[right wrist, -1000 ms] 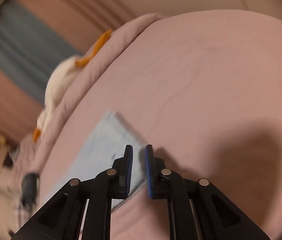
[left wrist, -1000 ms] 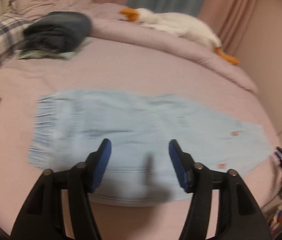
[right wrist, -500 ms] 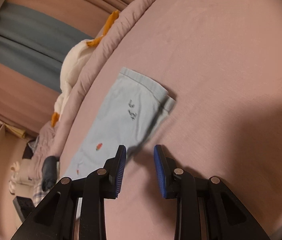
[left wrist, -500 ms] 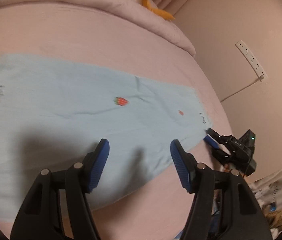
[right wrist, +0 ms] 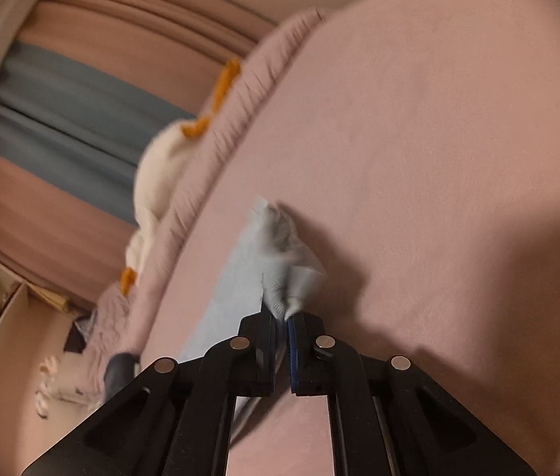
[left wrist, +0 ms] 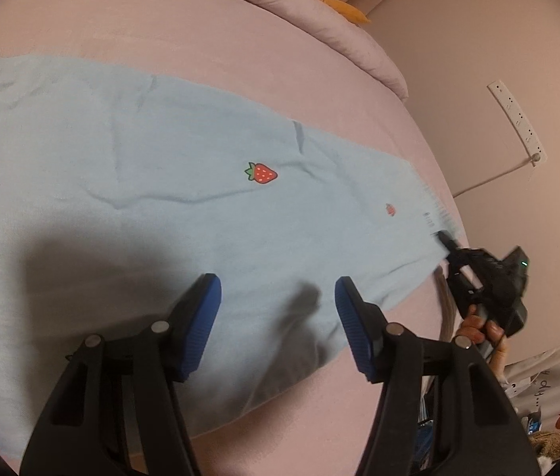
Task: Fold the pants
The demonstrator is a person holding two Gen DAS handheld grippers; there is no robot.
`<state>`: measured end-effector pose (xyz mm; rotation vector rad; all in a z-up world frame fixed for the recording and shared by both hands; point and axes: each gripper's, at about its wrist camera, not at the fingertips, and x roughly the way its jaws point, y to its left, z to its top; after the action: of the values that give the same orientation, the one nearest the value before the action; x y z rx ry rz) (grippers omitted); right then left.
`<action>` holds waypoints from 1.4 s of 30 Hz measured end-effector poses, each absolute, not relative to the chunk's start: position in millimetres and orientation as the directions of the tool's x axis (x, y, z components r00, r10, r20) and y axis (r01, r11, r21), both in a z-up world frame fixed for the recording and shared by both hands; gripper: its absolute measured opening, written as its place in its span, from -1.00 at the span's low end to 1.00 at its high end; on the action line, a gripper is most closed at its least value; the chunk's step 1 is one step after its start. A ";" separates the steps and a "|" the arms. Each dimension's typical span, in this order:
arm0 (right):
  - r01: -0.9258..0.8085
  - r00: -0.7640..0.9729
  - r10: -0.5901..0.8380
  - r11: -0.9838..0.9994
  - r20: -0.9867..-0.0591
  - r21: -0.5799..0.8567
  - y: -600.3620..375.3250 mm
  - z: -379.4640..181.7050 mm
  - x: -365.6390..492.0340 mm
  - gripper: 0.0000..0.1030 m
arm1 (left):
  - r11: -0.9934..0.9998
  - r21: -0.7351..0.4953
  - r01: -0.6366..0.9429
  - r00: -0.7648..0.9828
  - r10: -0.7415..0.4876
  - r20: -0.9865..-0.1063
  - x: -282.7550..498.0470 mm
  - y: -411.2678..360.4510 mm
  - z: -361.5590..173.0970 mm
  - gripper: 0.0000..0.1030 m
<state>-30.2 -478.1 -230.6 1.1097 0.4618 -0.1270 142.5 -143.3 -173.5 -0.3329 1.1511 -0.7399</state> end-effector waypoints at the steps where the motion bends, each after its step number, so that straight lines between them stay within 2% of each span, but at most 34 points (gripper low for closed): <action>1: 0.361 0.878 0.133 0.445 -0.460 0.820 -477.6 -238.0 -25.2 -0.88 | 0.723 -0.595 0.351 0.208 -0.680 -0.703 144.6 -142.4 -174.2 0.16; 2: 0.400 0.850 0.156 0.427 -0.502 0.811 -478.5 -250.2 -18.9 -0.88 | 0.722 -0.604 0.337 0.204 -0.682 -0.702 145.9 -141.6 -174.0 0.16; 3: 0.405 0.849 0.161 0.413 -0.503 0.815 -478.7 -254.6 -17.0 -0.97 | 0.722 -0.610 0.325 0.202 -0.684 -0.701 146.1 -140.8 -173.5 0.16; 5: 0.401 0.854 0.143 0.433 -0.501 0.807 -476.8 -243.6 -19.5 -0.97 | 0.722 -0.628 0.290 0.201 -0.688 -0.697 144.8 -136.1 -170.3 0.19; 8: 0.366 0.860 0.068 0.607 -0.505 0.705 -453.0 -201.3 -15.5 -0.96 | 0.680 -0.688 0.254 0.189 -0.732 -0.655 145.3 -136.2 -163.5 0.20; 10: 0.307 0.876 0.037 0.727 -0.481 0.615 -426.7 -171.4 -11.7 -0.96 | 0.601 -0.768 0.222 0.162 -0.799 -0.579 146.3 -139.2 -159.8 0.25; 12: 0.229 0.889 0.030 0.835 -0.458 0.500 -389.1 -145.4 -6.4 -0.96 | 0.522 -0.833 0.184 0.136 -0.852 -0.505 147.7 -143.2 -158.7 0.39; 16: 0.101 0.890 0.055 0.945 -0.454 0.312 -316.5 -132.2 2.3 -0.96 | 0.382 -0.915 0.131 0.115 -0.922 -0.369 151.7 -152.2 -160.2 0.51; 18: 0.036 0.884 0.089 0.966 -0.459 0.257 -283.4 -136.6 5.9 -0.96 | 0.338 -0.938 0.080 0.100 -0.939 -0.330 155.2 -156.4 -170.7 0.64; 22: -0.080 0.860 0.168 0.977 -0.481 0.199 -236.0 -146.4 13.6 -0.96 | 0.337 -0.942 -0.012 0.100 -0.937 -0.336 162.4 -153.1 -193.4 0.60; 23: -0.095 0.855 0.168 0.981 -0.491 0.171 -226.9 -147.9 16.1 -0.96 | 0.341 -0.939 -0.029 0.115 -0.932 -0.342 163.1 -149.2 -198.5 0.45; 24: -0.109 0.849 0.166 0.984 -0.501 0.142 -218.4 -150.3 16.4 -0.96 | 0.358 -0.933 -0.030 0.128 -0.925 -0.359 163.7 -145.5 -200.4 0.13; 25: -0.124 0.844 0.162 0.986 -0.511 0.110 -209.7 -153.0 16.3 -0.96 | 0.376 -0.926 -0.022 0.133 -0.917 -0.375 166.9 -140.7 -197.8 -0.07; 26: -0.133 0.842 0.162 0.987 -0.515 0.093 -204.6 -154.1 17.2 -0.96 | 0.418 -0.909 0.000 0.143 -0.899 -0.413 167.6 -137.8 -197.1 -0.53; 27: -0.142 0.839 0.165 0.986 -0.518 0.084 -201.9 -154.7 18.4 -0.96 | 0.442 -0.897 0.011 0.151 -0.887 -0.436 167.7 -135.9 -196.4 -0.73; 30: -0.155 0.828 0.174 0.985 -0.532 0.081 -197.2 -154.8 18.4 -0.96 | 0.496 -0.864 0.084 0.204 -0.858 -0.472 165.9 -123.6 -183.4 -0.78; 35: -0.213 0.836 0.225 0.974 -0.501 0.081 -170.7 -141.9 19.1 -0.96 | 0.607 -0.759 0.237 0.322 -0.786 -0.528 169.3 -95.8 -153.7 -0.78; 42: -0.317 0.807 0.301 0.947 -0.508 0.057 -114.4 -142.0 38.5 -0.96 | 0.669 -0.716 0.200 0.382 -0.726 -0.572 183.3 -39.2 -167.4 -0.83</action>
<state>38.5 -114.4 -142.0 -0.0307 0.5388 0.3304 183.3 -39.2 -167.4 -0.6031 1.0163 -0.6387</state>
